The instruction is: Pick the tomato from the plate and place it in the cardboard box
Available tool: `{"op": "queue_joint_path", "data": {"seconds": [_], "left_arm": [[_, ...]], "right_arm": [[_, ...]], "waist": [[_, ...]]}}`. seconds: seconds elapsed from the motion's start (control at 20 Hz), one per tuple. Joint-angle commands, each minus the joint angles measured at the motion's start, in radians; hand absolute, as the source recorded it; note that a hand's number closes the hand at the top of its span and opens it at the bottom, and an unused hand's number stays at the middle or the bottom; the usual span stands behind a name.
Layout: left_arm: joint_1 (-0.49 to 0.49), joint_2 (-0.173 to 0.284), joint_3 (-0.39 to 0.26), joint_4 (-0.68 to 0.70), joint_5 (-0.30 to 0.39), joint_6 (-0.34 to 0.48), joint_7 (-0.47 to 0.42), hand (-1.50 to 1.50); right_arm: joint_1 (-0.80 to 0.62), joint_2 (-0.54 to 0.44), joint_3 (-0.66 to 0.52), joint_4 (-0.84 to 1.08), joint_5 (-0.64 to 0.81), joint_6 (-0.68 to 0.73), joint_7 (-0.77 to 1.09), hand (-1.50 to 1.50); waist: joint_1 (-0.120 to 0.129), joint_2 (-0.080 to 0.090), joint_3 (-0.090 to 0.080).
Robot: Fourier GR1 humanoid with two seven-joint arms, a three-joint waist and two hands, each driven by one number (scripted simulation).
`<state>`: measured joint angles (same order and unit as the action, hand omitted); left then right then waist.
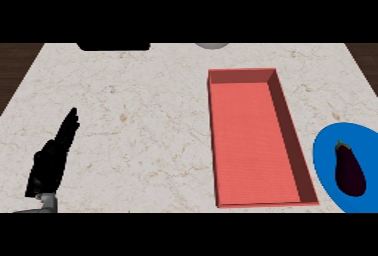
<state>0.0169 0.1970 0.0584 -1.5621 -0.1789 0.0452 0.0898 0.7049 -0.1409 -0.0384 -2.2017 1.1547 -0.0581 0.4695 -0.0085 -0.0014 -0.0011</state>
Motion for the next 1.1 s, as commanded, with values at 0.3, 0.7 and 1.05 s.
{"op": "queue_joint_path", "data": {"seconds": [0.3, 0.7, 1.05], "left_arm": [[-0.002, 0.016, 0.016, -0.002, 0.004, -0.013, -0.009, 0.0], [-0.027, -0.008, -0.007, 0.013, -0.008, -0.013, 0.009, 0.0], [-0.003, 0.002, 0.022, -0.006, 0.015, -0.033, -0.011, 0.0]], "right_arm": [[-0.14, 0.026, 0.105, -0.315, -0.174, 0.009, -0.068, 1.5], [-0.482, 0.052, 0.202, -0.3, -0.072, 0.175, 0.127, 1.5], [-0.951, 0.107, 0.186, -0.04, -0.02, 0.335, 0.369, 1.5]], "waist": [[0.011, -0.001, 0.0], [0.019, 0.003, 0.0], [0.022, 0.002, 0.0]]}}
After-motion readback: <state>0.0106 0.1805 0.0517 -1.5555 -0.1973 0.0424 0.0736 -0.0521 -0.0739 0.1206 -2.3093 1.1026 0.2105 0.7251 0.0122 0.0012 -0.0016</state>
